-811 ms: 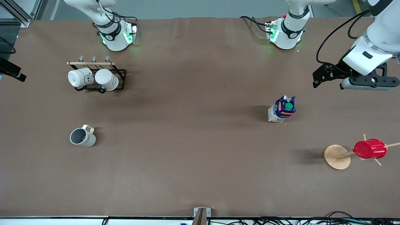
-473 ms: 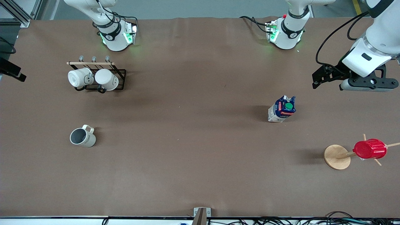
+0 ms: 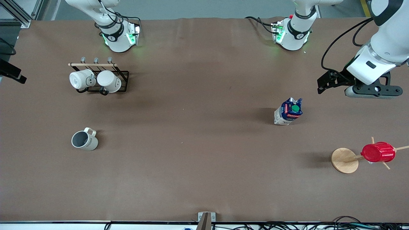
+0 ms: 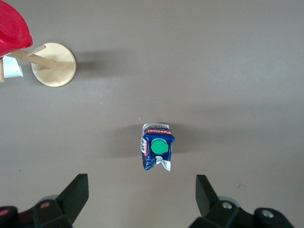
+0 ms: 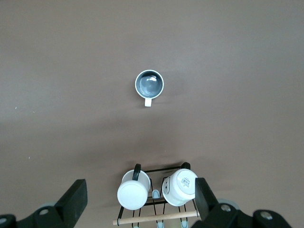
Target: Place cup and milk on table
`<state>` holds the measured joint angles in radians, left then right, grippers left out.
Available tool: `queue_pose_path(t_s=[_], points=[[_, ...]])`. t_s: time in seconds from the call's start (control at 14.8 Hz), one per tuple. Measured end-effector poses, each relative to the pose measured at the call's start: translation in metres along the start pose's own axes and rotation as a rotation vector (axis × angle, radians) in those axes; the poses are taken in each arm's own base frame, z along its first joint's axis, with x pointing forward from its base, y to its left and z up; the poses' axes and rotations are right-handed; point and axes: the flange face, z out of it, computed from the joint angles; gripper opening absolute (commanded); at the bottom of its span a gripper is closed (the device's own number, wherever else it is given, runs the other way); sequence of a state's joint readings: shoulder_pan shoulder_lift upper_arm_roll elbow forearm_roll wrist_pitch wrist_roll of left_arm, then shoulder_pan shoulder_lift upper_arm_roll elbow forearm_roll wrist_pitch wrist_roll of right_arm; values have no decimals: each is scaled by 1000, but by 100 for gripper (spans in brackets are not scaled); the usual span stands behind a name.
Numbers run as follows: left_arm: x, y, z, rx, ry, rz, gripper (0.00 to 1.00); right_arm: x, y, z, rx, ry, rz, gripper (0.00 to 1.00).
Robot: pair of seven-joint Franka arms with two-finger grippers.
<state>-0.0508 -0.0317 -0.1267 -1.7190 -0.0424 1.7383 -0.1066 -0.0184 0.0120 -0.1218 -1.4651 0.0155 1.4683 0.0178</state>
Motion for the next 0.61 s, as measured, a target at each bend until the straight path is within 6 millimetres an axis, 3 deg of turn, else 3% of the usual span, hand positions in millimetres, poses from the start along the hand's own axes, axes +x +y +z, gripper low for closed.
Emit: queue_pose_path(t_s=[0.14, 0.2, 0.41, 0.61], points=[[1, 0, 0, 0, 4, -1, 99, 15, 9, 20, -4, 1, -1, 100], [1, -1, 0, -1, 6, -1, 99, 27, 13, 40, -9, -12, -18, 100], [2, -2, 2, -1, 4, -3, 100, 70, 23, 131, -27, -57, -39, 100], [7, -3, 13, -1, -13, -5, 100, 95, 27, 223, -42, -62, -105, 100]])
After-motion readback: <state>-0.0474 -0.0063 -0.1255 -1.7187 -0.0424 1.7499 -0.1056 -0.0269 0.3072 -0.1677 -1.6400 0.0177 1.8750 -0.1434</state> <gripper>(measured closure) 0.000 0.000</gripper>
